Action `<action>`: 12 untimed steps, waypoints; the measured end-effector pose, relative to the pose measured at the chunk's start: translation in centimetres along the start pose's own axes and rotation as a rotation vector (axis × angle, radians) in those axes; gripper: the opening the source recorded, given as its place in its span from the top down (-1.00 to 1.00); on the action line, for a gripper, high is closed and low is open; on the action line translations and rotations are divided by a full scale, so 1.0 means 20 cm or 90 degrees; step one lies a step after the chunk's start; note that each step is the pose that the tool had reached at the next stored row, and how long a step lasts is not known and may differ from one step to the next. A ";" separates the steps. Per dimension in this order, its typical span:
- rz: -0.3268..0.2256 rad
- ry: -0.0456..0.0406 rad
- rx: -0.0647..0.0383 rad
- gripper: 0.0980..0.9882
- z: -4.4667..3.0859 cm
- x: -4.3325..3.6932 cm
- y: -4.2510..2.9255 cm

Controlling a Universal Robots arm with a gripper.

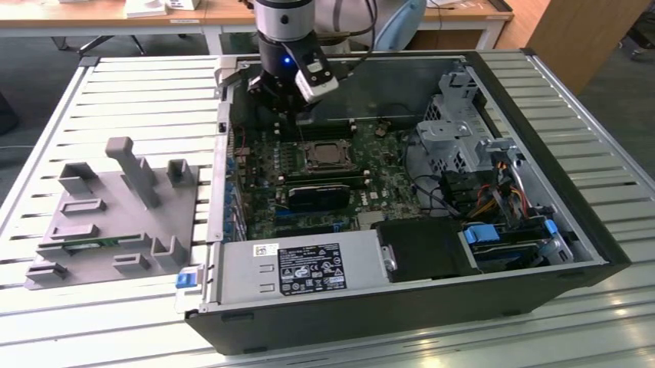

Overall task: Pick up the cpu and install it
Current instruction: 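Install the first cpu locking lever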

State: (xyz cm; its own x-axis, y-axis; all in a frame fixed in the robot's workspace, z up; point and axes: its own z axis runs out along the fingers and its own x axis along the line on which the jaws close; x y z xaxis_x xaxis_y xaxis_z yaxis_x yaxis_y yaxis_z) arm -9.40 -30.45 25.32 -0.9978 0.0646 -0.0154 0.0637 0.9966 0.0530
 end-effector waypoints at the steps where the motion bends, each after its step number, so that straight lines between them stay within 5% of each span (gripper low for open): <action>1: 0.000 0.0001 0.000 0.98 0.003 0.002 0.010; 12: -0.002 0.0004 -0.002 0.98 0.014 -0.002 0.038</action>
State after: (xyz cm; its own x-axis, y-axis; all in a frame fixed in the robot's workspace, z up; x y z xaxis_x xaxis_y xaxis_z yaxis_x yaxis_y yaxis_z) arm -9.30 -29.67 25.08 -0.9980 0.0617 -0.0148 0.0608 0.9966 0.0559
